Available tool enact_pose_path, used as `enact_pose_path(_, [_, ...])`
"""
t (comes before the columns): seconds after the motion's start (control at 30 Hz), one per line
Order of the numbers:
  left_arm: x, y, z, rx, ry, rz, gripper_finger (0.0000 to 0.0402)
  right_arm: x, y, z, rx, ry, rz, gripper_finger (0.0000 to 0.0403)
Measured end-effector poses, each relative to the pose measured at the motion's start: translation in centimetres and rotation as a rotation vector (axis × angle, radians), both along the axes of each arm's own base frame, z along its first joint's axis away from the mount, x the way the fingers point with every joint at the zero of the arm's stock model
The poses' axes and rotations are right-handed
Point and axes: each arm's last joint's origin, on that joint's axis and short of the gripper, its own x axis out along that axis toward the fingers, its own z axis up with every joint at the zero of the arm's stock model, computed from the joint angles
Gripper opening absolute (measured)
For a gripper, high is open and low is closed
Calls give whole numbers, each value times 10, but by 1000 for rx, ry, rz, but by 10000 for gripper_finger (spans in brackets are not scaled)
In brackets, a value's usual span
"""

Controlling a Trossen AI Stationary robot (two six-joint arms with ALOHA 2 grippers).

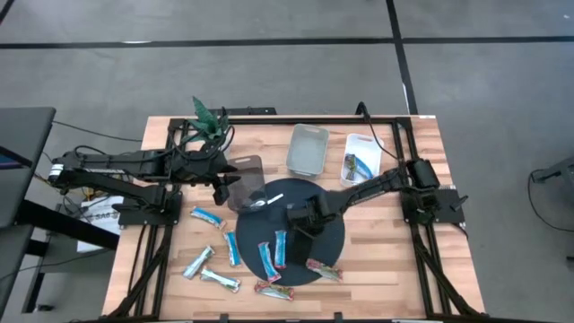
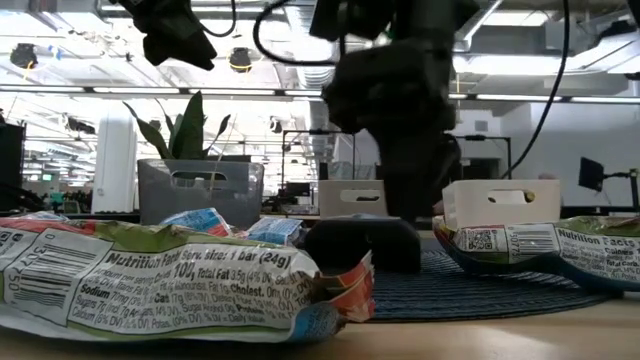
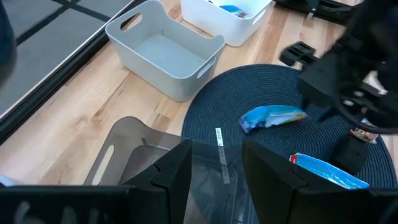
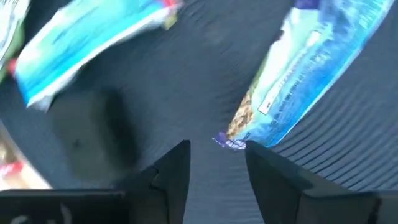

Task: Pick and place Granola Bars by type
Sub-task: Put the blue granola bar into the white bin

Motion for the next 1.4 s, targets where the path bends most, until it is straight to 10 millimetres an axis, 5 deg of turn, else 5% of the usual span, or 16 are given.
enact_pose_path(0.23, [0,0,0,0,0,0,134,2,-26,1,-5,34,-59,190])
enact_pose_path(0.57, [0,0,0,24,8,-17,134,13,-25,32,-170,-67,41,208])
enact_pose_path(0.93, [0,0,0,28,9,-19,134,14,-41,29,-171,-53,6,205])
enact_pose_path(1.4, [0,0,0,28,9,-18,135,6,-45,-2,-88,-33,5,195])
